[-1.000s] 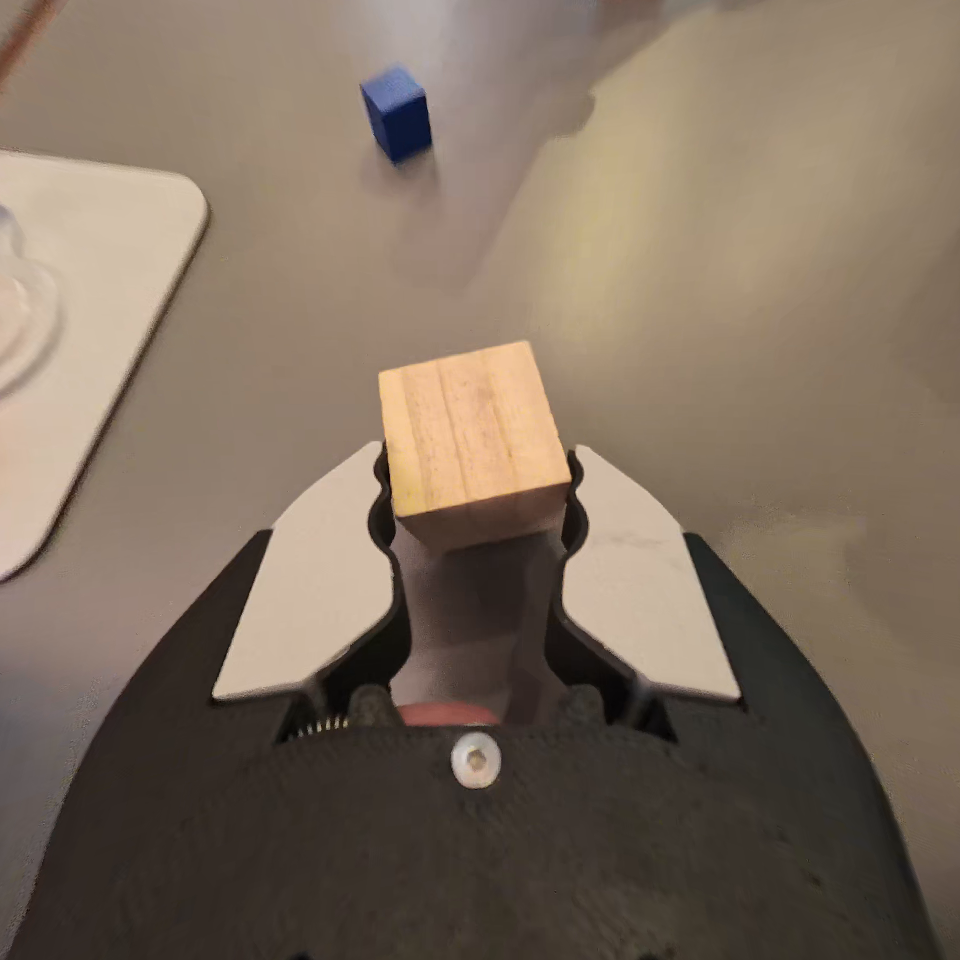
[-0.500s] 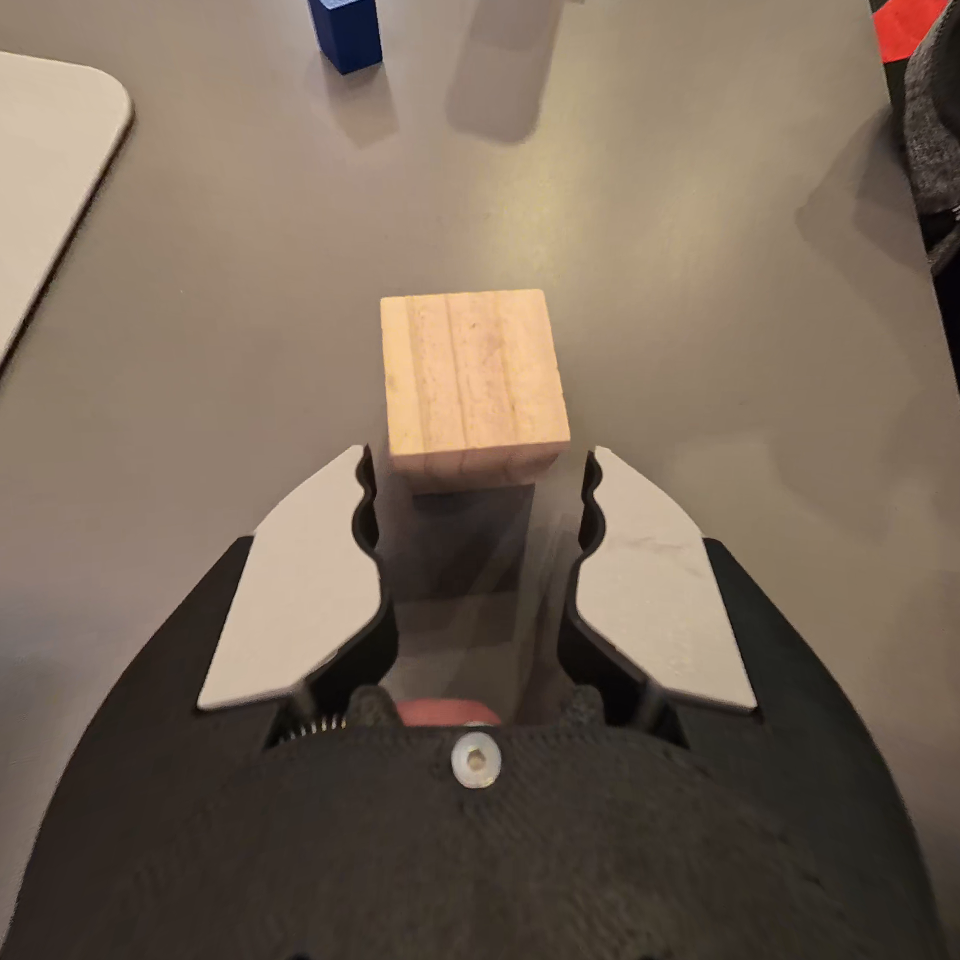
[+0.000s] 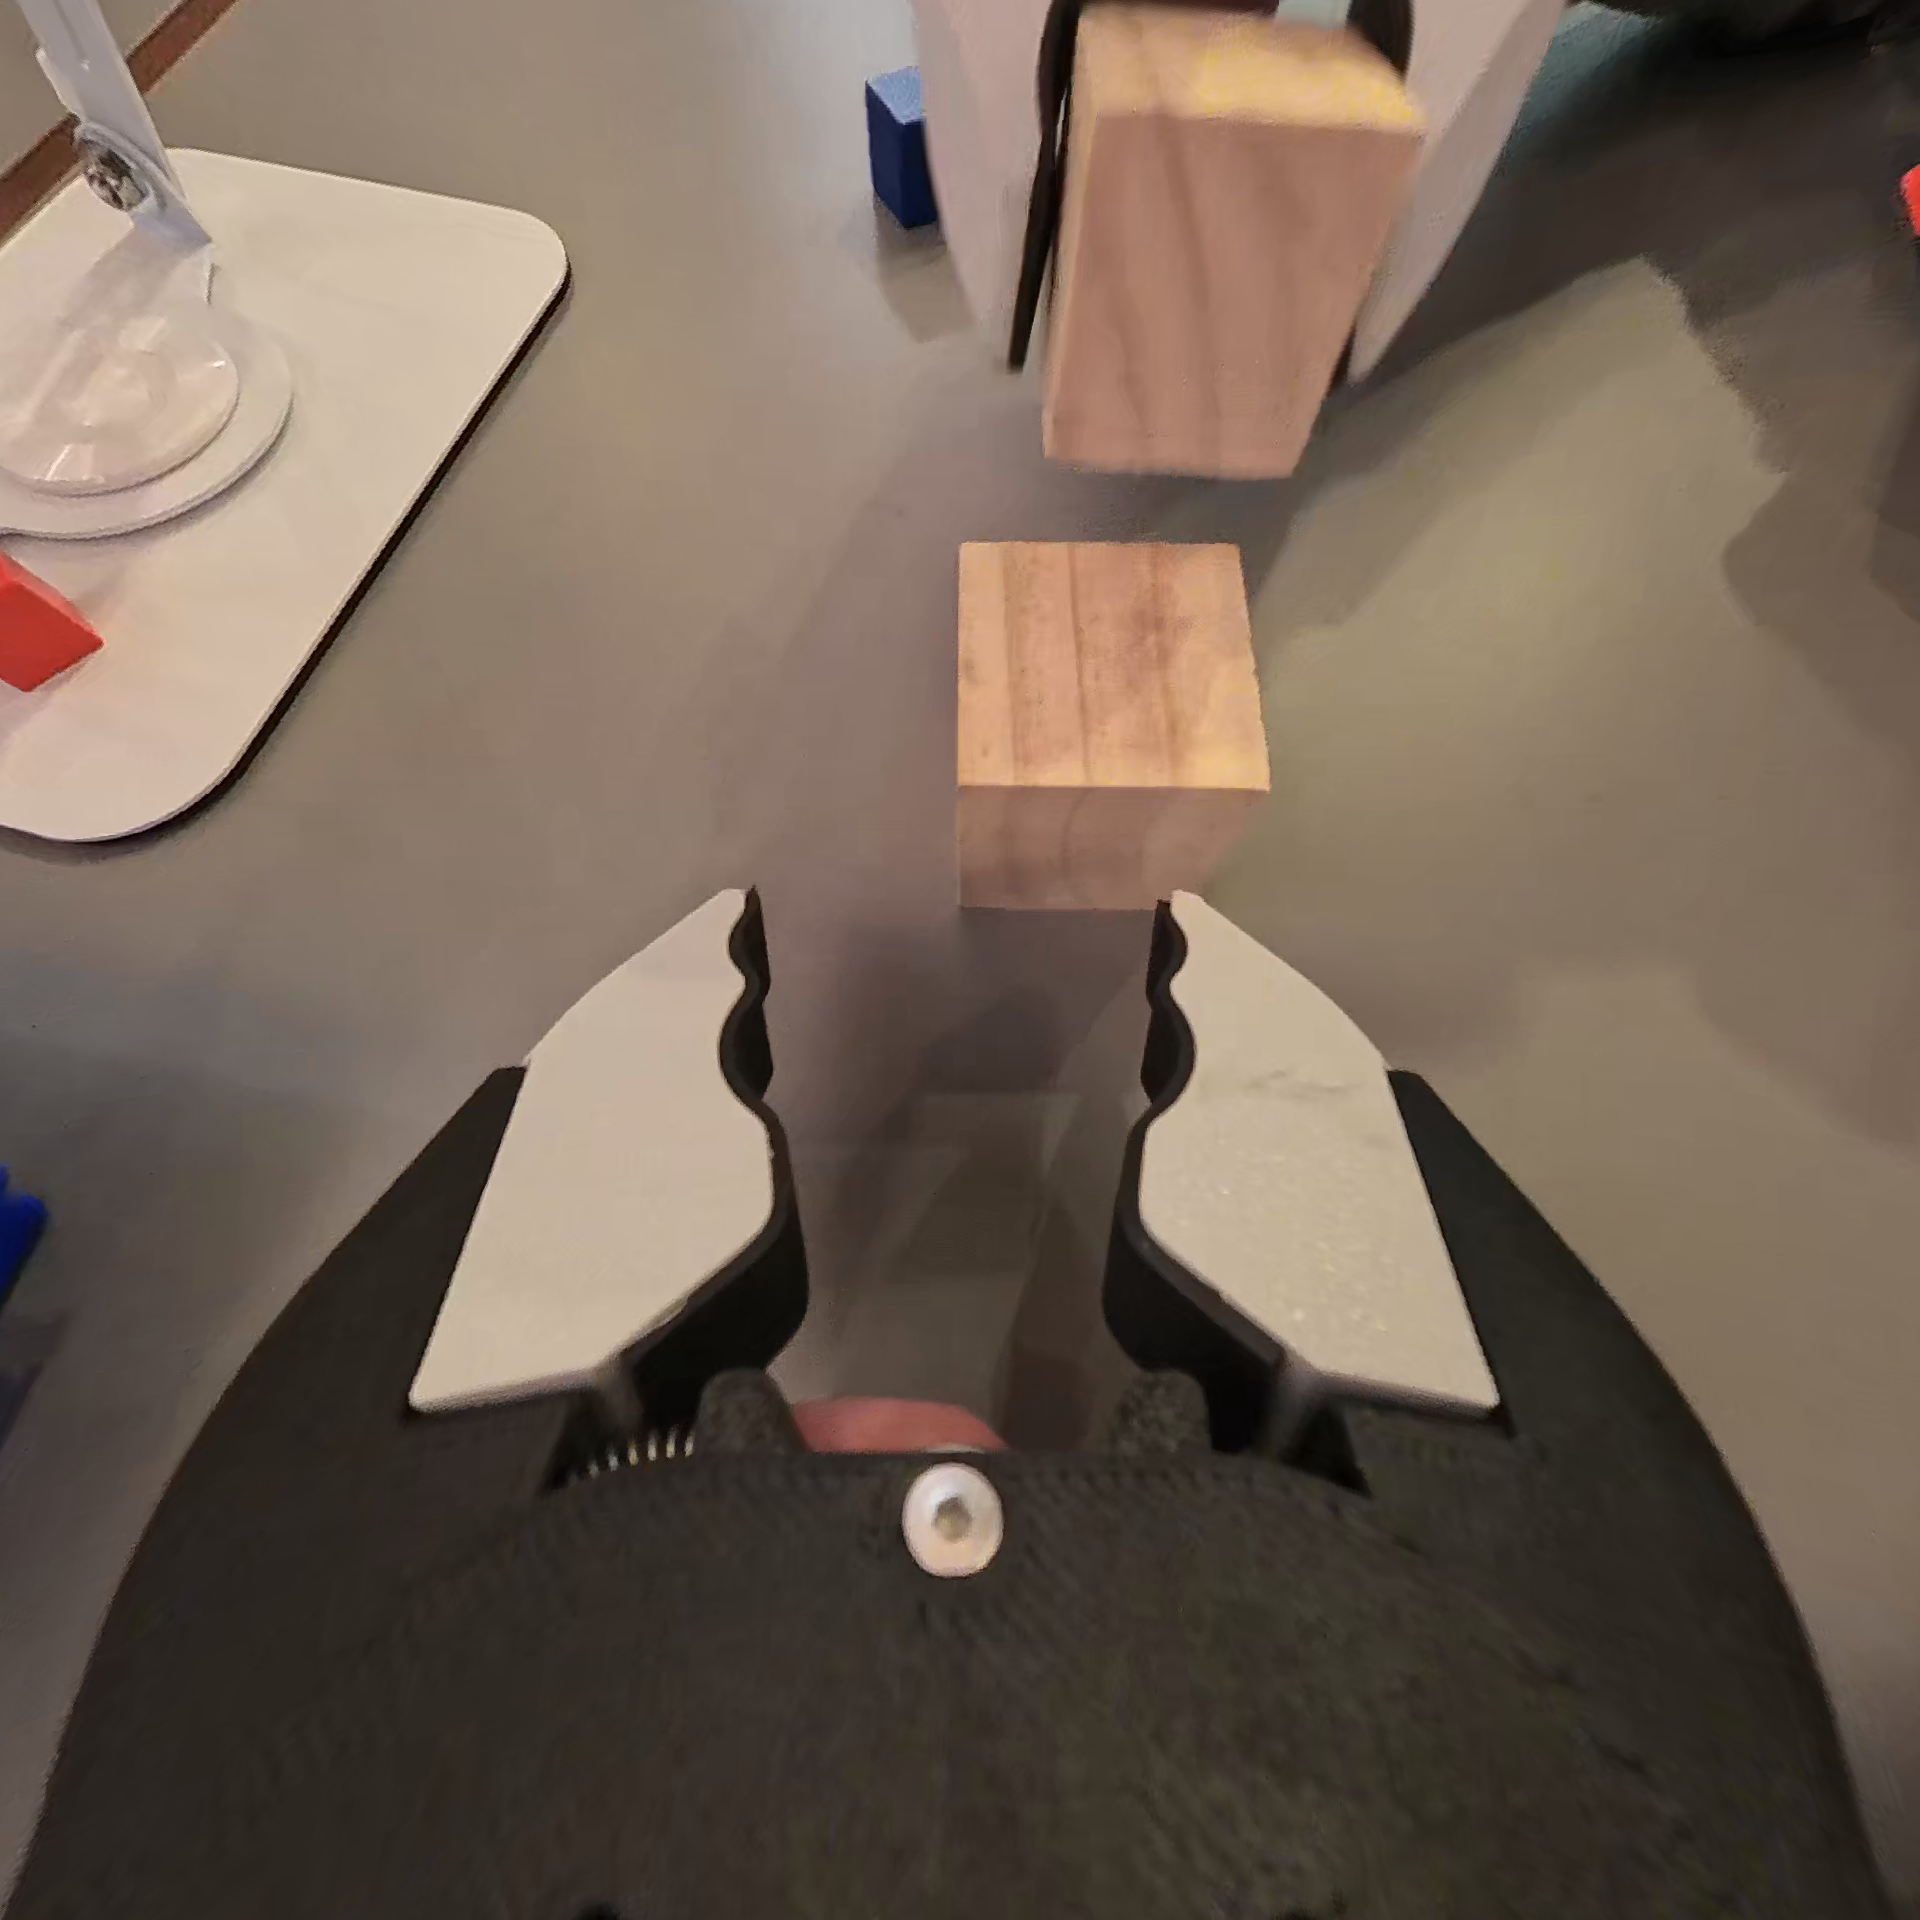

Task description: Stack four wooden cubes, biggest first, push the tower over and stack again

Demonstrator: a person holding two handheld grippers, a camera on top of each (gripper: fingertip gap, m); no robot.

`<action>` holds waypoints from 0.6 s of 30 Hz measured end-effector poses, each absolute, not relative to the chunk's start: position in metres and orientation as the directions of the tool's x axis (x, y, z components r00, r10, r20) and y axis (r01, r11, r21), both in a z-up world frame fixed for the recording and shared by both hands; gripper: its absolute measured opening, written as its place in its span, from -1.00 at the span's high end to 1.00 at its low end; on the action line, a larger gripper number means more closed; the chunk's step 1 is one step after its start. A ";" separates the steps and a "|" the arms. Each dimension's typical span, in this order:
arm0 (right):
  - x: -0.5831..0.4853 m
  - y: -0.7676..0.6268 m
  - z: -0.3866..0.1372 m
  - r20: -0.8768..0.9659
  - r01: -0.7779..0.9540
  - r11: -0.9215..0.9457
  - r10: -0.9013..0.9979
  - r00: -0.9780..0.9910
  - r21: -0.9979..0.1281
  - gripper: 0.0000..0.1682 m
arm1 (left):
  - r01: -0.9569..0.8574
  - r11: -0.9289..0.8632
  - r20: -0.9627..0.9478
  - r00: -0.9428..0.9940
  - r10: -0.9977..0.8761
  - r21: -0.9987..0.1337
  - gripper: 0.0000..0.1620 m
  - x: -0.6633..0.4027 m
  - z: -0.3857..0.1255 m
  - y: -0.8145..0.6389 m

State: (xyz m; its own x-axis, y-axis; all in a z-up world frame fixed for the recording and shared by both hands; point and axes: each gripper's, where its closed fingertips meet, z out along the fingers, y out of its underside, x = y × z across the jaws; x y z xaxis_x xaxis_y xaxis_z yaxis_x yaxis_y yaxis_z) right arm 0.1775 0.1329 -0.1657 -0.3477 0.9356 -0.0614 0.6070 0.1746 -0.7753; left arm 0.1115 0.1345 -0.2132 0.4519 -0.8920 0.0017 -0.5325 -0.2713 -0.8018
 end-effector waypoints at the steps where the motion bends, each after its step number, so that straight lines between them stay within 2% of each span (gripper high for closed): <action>1: 0.167 0.129 -0.166 -0.067 0.606 0.182 0.929 -0.365 -0.775 0.43 | -0.532 -0.271 0.002 0.452 -0.892 -0.802 0.14 0.111 -0.213 0.134; 8: 0.141 0.129 -0.183 -0.069 0.669 0.191 0.937 -0.342 -0.719 0.42 | -0.524 -0.275 0.011 0.452 -0.892 -0.806 0.15 0.106 -0.212 0.135; 10: 0.144 0.136 -0.182 -0.049 0.674 0.190 0.947 -0.319 -0.713 0.13 | -0.525 -0.278 0.015 0.449 -0.893 -0.804 0.15 0.105 -0.213 0.134; 14: 0.186 0.164 -0.163 0.007 0.662 0.180 0.967 -0.256 -0.727 0.03 | -0.497 -0.271 0.012 0.463 -0.886 -0.824 0.15 0.099 -0.204 0.135; 18: 0.271 0.233 -0.181 0.073 0.754 0.057 0.997 -0.012 -0.654 0.21 | -0.487 -0.270 0.007 0.475 -0.880 -0.831 0.15 0.094 -0.201 0.136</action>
State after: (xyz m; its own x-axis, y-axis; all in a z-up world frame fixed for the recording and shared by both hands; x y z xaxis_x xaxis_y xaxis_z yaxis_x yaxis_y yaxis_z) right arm 0.2707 0.2327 -0.1808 -0.0117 0.9973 0.0728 0.7540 0.0566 -0.6545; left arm 0.0944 0.1363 -0.2009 0.4755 -0.8797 0.0069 -0.4867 -0.2695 -0.8310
